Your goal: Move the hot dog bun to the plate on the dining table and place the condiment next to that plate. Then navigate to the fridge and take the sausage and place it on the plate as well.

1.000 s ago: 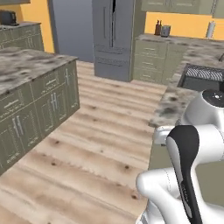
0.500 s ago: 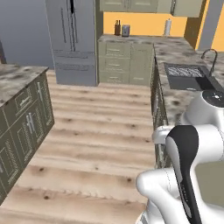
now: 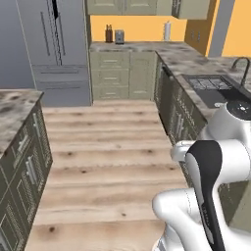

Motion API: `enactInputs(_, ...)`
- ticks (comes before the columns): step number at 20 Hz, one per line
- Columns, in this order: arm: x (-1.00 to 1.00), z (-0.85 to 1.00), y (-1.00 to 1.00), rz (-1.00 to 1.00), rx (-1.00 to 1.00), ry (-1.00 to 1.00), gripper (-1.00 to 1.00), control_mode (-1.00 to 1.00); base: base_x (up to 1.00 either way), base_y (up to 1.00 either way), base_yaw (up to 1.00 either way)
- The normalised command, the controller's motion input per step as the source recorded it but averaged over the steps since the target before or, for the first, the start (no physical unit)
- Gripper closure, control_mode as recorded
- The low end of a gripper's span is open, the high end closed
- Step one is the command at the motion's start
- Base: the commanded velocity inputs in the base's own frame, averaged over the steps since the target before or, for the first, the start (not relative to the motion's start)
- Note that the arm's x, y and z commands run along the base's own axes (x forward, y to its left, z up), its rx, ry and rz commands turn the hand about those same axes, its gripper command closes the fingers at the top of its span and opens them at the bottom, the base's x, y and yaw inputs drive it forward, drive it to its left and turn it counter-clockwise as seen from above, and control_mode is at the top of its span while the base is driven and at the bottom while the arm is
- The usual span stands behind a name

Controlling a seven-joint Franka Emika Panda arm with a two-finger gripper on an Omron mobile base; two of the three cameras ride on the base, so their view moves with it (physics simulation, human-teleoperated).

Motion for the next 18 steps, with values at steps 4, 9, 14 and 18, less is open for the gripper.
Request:
enactInputs(4, 0.00, 0.00, 0.00, 0.00, 0.00, 0.00, -1.00, 1.00, 1.00, 0.77, -0.21)
enactInputs(9, 0.00, 0.00, 0.00, 0.00, 0.00, 0.00, -1.00, 1.00, 1.00, 0.51, 0.06)
enactInputs(14, 0.00, 0.00, 0.00, 0.00, 0.00, 0.00, -1.00, 1.00, 1.00, 0.09, 0.29)
enactInputs(18, 0.00, 0.00, 0.00, 0.00, 0.00, 0.00, -1.00, 1.00, 1.00, -0.02, 0.38)
